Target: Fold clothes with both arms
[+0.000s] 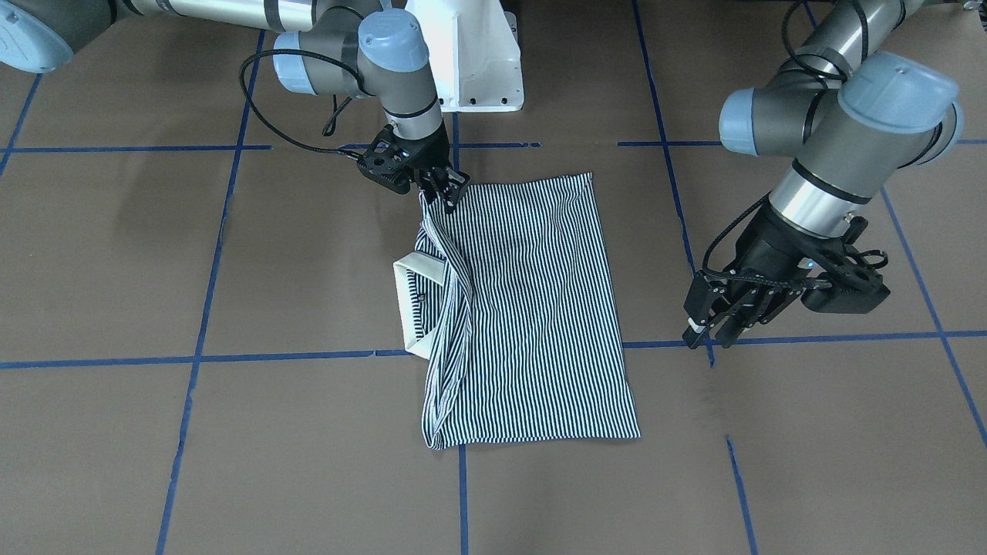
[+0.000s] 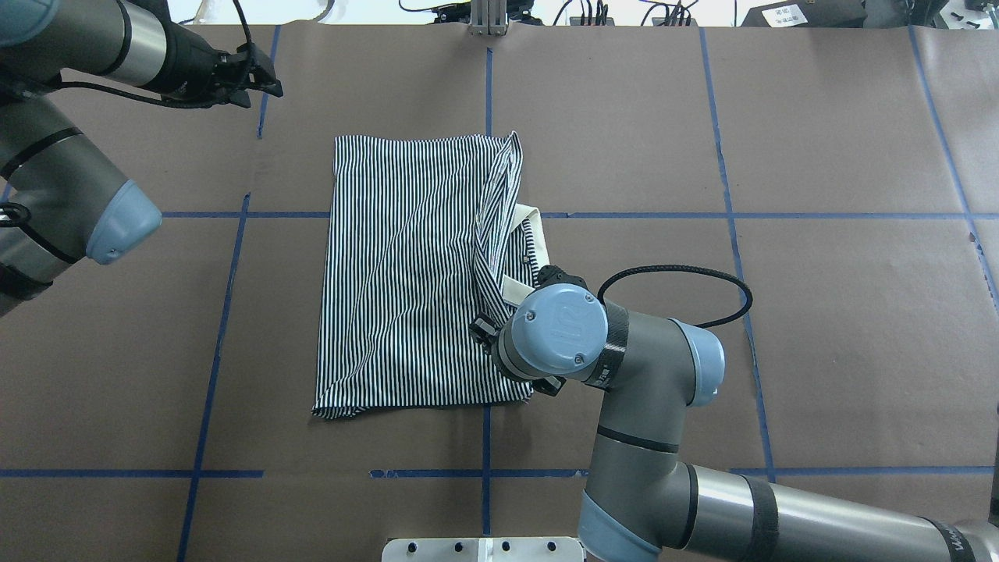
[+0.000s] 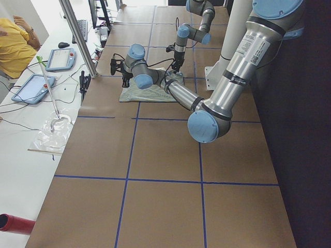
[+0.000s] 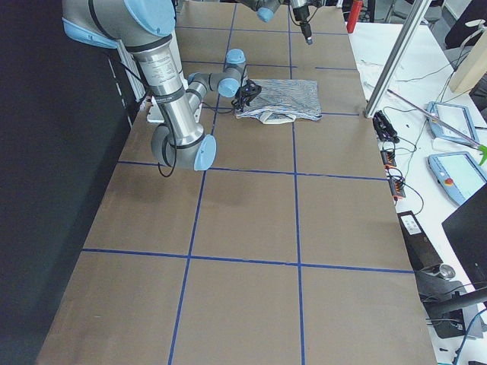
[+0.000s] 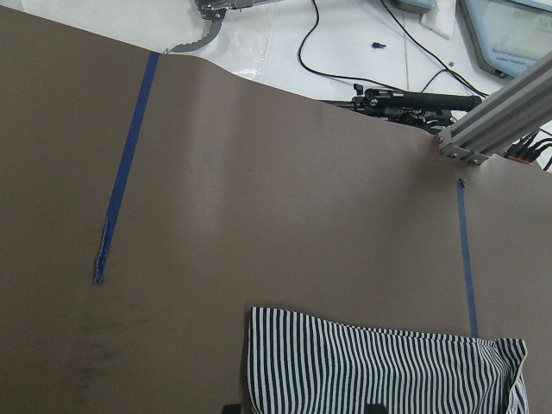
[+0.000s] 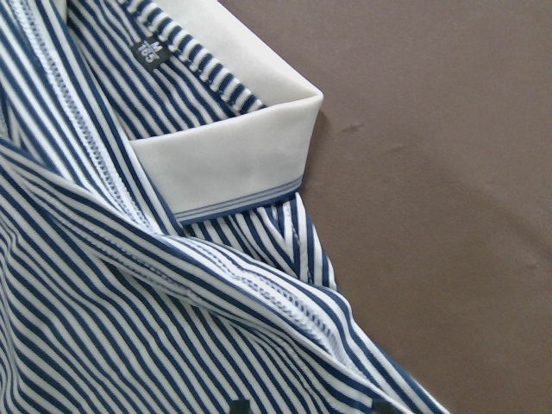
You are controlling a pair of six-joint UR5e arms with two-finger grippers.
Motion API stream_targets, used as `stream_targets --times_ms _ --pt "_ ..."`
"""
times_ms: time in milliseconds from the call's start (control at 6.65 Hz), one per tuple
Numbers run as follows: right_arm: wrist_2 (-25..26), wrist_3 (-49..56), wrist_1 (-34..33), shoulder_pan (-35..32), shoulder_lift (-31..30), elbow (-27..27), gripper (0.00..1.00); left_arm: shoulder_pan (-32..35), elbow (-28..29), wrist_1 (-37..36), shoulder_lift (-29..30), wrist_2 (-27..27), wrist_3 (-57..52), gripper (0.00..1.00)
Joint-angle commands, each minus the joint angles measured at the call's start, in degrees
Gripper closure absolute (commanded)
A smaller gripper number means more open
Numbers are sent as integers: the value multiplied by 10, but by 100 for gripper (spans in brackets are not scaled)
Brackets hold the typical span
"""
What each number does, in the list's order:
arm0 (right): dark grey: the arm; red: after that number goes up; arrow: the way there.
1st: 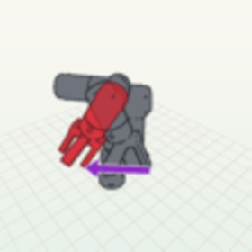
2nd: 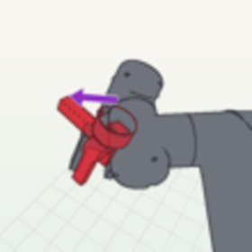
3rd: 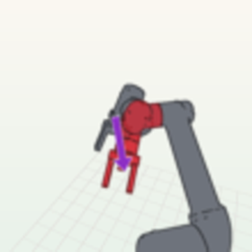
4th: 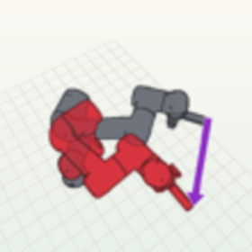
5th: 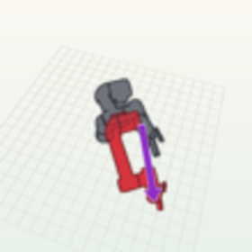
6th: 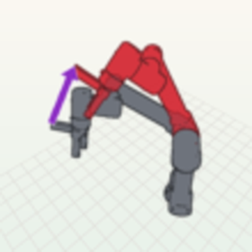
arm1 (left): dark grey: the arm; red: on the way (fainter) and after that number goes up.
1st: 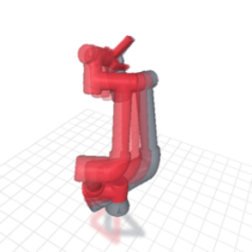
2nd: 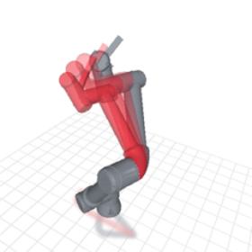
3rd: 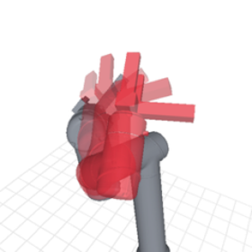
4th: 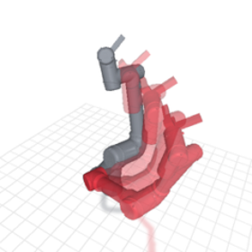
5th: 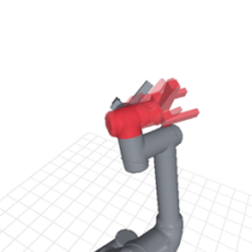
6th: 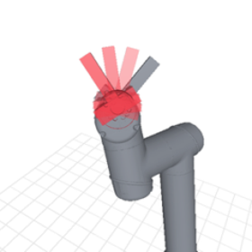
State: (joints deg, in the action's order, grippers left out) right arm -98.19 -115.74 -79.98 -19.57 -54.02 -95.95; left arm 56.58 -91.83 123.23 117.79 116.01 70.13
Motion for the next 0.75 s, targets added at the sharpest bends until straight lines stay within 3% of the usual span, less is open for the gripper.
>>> stream_targets --times_ms 0,602 --pt "2 1 5 0 1 15 25 -1 1 0 0 -1 0 43" --pt "2 -2 4 1 3 23 27 -2 -1 -1 1 -1 0 43"
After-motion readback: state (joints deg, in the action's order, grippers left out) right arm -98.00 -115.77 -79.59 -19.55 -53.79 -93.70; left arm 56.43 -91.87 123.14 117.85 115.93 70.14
